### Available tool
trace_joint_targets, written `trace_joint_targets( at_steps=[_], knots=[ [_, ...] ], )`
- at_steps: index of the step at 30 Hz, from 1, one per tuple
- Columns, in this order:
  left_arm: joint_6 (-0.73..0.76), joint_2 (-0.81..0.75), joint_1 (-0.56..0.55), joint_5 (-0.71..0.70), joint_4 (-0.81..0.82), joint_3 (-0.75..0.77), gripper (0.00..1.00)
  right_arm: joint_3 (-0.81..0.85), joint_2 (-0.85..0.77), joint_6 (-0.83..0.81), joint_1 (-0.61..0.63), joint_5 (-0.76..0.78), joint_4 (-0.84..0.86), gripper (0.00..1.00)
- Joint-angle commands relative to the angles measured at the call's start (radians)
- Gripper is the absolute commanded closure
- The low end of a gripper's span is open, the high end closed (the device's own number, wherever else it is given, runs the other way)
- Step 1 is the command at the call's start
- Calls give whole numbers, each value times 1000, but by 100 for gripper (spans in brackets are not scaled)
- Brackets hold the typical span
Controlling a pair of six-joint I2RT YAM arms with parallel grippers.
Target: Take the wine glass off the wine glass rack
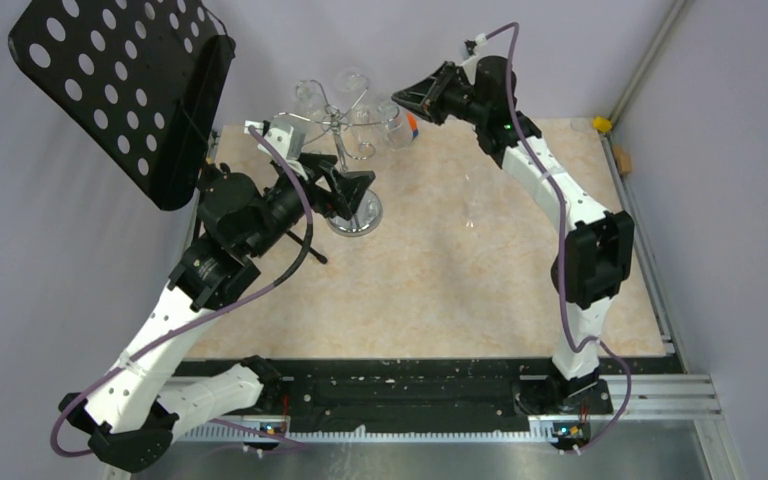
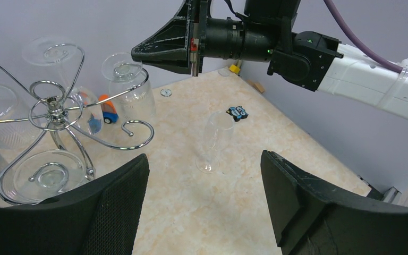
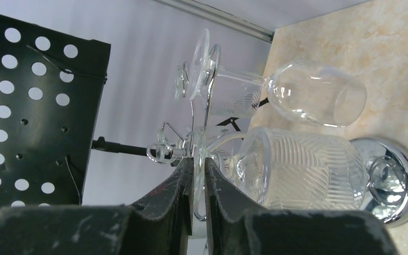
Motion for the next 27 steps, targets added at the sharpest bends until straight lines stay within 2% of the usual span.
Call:
trace_joint_targets(
  at_steps=[1, 8, 11, 14, 16, 21, 27],
  knots=[
    [7, -9, -2, 6, 29, -8, 20, 107, 26, -40, 27, -32, -26, 85],
    [7, -12, -3, 1, 29, -14, 20, 224, 79, -114, 51, -2, -169, 83],
    [7, -15, -3, -2, 27, -15, 20, 266, 89, -141, 54, 28, -225, 89],
    [7, -15, -2, -3, 27, -16, 20, 275, 75, -153, 54, 69, -252, 98],
    [7, -17, -3, -6, 27, -15, 20, 271, 59, -156, 54, 98, -256, 100],
    [4, -18, -3, -8, 29, -18, 20, 212, -1, -113, 54, 159, -218, 100],
    [4, -22, -3, -12, 35, -20, 20, -8, -129, 28, 50, 192, -23, 100]
  ],
)
